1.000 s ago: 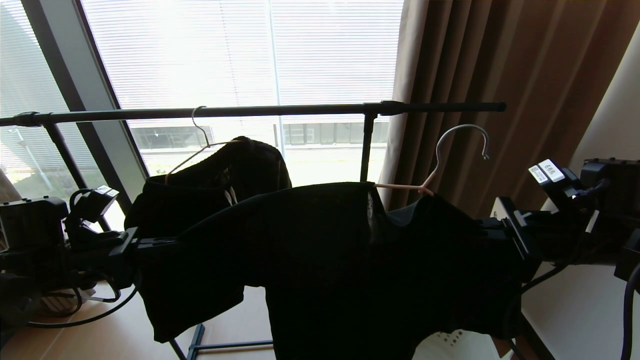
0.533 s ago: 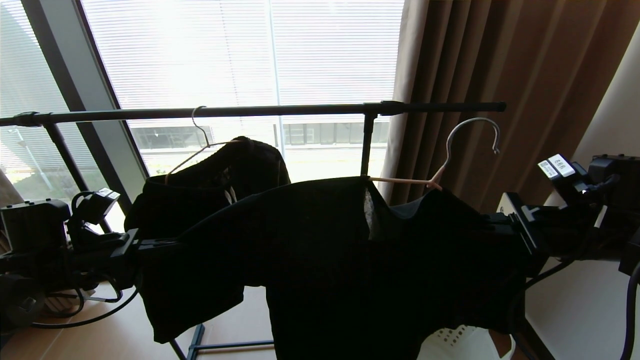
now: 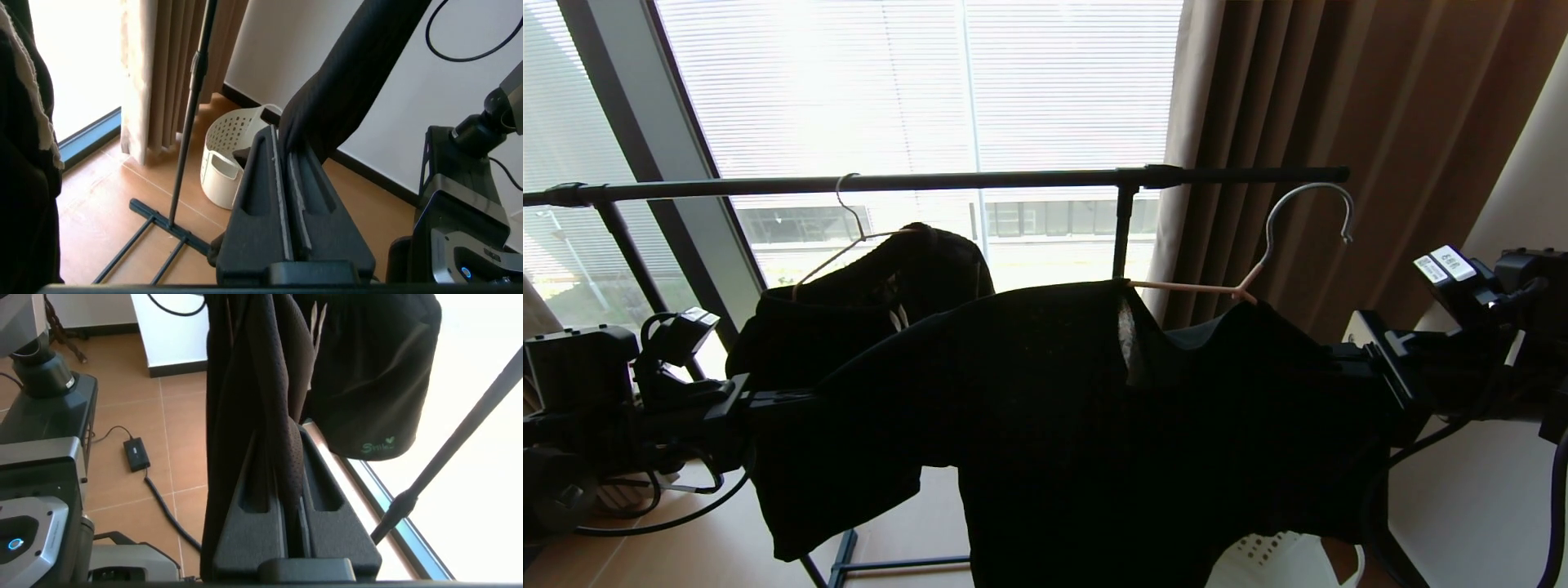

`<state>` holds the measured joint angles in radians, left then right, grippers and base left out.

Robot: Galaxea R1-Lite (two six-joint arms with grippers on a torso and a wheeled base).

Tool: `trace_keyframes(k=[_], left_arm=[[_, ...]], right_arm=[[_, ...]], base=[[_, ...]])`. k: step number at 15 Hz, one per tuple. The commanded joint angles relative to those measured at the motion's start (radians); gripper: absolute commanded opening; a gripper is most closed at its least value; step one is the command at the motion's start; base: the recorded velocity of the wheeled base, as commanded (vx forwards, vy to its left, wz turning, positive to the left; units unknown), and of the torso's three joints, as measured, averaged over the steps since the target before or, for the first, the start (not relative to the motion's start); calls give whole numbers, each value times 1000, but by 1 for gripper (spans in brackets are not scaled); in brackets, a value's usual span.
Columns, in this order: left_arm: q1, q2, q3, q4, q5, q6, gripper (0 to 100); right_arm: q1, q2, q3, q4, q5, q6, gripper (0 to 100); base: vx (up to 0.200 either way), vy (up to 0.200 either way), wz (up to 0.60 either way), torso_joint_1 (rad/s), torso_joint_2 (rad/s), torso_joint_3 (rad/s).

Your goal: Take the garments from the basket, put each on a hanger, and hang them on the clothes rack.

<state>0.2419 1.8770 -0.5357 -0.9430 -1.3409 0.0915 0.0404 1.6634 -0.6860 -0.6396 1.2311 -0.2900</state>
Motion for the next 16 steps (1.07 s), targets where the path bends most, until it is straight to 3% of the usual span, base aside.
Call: trace_keyframes(k=[1,12,13,16], left_arm=[[-1,2,0,0,0,1,0],[-3,24,16,-43,0,4,0],[-4,22,16,-43,0,4,100],[-6,25,22,-69,0,-3,100]], right_arm=[[-2,2,-1,1,1,0,0],[-1,10,-3,1,-1,-1,0],[-2,10,-3,1,-1,0,0],[-2,12,-4,1,-1,-1,0]], base=[[0,0,0,0,0,0],[0,0,0,0,0,0],[0,0,0,0,0,0],[0,0,0,0,0,0]])
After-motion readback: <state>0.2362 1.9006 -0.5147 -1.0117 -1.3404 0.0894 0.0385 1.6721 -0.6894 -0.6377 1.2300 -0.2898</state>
